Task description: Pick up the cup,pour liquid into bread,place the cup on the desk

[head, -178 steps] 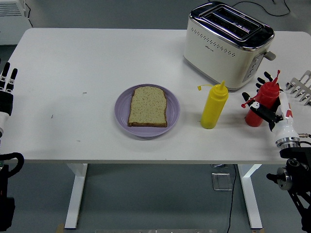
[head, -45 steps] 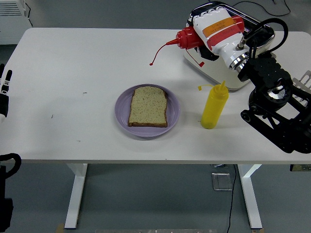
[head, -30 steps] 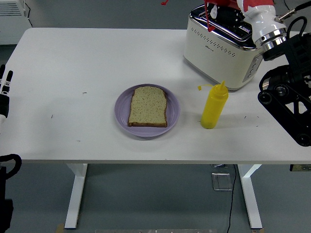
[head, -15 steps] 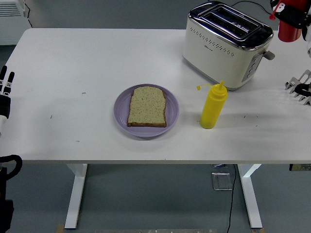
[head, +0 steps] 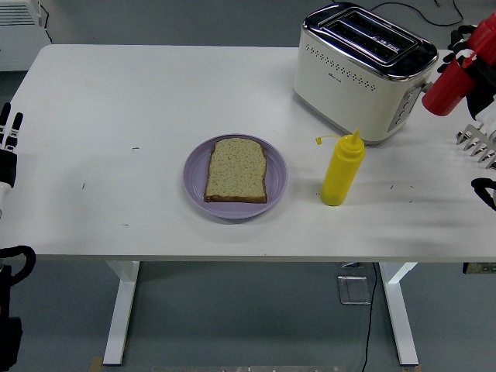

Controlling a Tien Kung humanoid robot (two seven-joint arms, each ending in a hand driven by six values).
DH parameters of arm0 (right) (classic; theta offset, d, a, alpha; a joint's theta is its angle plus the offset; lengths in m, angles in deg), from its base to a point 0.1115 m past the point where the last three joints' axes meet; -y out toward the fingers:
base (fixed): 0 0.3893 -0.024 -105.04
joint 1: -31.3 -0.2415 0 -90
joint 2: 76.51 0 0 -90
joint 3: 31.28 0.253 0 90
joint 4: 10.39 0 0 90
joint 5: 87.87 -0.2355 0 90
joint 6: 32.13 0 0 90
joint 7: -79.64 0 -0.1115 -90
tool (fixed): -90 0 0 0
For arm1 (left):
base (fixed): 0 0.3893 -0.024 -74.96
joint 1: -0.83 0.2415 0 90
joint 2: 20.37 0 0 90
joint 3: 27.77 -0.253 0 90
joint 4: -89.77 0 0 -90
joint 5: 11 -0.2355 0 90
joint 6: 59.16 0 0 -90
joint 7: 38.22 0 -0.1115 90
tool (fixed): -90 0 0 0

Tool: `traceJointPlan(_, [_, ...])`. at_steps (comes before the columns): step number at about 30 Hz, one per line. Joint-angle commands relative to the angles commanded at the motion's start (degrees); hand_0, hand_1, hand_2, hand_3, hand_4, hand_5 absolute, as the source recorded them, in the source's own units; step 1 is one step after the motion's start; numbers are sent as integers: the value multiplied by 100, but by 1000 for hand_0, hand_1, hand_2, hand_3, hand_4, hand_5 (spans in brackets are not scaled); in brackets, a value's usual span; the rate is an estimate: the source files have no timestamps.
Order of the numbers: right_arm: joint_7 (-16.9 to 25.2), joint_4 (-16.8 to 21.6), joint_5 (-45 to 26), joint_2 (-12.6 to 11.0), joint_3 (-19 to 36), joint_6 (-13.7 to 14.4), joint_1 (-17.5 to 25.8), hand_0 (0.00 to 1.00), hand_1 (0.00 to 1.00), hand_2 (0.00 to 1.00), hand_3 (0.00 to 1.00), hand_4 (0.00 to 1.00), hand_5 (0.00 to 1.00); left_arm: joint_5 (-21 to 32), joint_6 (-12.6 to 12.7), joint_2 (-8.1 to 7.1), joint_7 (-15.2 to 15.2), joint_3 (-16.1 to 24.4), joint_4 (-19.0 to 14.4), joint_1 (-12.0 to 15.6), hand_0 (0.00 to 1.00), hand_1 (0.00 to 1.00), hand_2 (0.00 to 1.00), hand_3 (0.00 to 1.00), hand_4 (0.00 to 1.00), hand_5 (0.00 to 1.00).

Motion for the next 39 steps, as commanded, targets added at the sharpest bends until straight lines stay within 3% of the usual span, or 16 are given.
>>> traceJointPlan(6, [760,-131,215,-61,-225,70,441,146,238,311,383,465,112,0,1,2,1,-3,4,1,792,748,750,710,506,993])
traceJointPlan(12, [1191,-342,375,-53,-540,155,691,149,235,313,384,460,118,0,0,2,0,-16,7,-6,793,749,750,710,507,992])
traceJointPlan(20, [1784,-568,368,-46,-1074,283,825,153,233,315,385,467,116,0,0,1,0,-26,8,-11,795,749,750,711,506,991])
traceJointPlan(25, [2291,-784,455,-39,-1560,537,839,153,233,315,385,467,116,0,1,2,1,-27,9,-11,795,749,750,711,506,991])
traceJointPlan(32, [2661,-998,391,-6,-2020,770,824,169,231,317,386,471,117,-2,1,2,2,-25,10,-12,795,749,751,712,505,990])
traceJointPlan(39, [2775,-1191,315,57,-2209,865,715,168,230,318,385,469,120,-4,-4,3,0,-43,11,-19,795,749,751,712,506,989])
